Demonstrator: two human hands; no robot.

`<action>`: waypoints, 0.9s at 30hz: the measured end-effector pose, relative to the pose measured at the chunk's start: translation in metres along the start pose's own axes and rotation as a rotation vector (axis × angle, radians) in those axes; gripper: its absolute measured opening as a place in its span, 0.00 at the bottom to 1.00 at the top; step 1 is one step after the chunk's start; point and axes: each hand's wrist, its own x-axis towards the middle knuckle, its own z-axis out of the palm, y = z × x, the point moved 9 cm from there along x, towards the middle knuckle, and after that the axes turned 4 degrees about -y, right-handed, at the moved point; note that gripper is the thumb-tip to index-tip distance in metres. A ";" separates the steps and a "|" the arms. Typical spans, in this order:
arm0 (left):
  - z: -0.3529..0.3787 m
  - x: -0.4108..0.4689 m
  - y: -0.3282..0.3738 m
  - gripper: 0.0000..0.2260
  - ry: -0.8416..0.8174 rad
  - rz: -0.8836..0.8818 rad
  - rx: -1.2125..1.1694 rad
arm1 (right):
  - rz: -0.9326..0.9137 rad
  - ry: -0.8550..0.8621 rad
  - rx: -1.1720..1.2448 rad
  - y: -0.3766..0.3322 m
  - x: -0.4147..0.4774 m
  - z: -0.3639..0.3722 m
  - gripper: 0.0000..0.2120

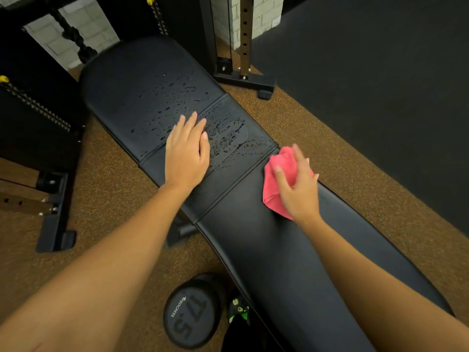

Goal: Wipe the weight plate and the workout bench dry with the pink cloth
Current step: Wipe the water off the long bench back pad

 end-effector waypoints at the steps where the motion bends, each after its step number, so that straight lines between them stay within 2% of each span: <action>1: 0.005 0.002 0.000 0.19 -0.016 0.047 0.061 | -0.029 -0.046 -0.150 0.002 0.003 0.012 0.28; 4: 0.025 0.001 0.003 0.21 -0.101 0.144 0.198 | -0.092 -0.060 -0.423 0.000 0.015 0.026 0.31; 8: 0.038 0.002 0.003 0.22 -0.168 0.172 0.307 | -0.114 -0.008 -0.479 -0.004 0.028 0.023 0.31; 12: 0.040 0.002 0.002 0.23 -0.174 0.162 0.335 | -0.113 0.092 -0.505 -0.010 0.001 0.034 0.30; 16: 0.041 0.002 0.000 0.23 -0.186 0.168 0.342 | -0.218 0.058 -0.597 -0.011 -0.017 0.046 0.29; 19: 0.041 0.001 -0.002 0.22 -0.180 0.174 0.348 | -0.253 0.037 -0.598 -0.006 -0.003 0.037 0.29; 24: 0.039 0.000 0.000 0.22 -0.170 0.170 0.344 | -0.073 0.118 -0.417 0.018 0.030 -0.001 0.27; 27: 0.039 0.000 0.000 0.22 -0.161 0.160 0.346 | -0.062 0.174 -0.433 0.016 0.018 -0.003 0.26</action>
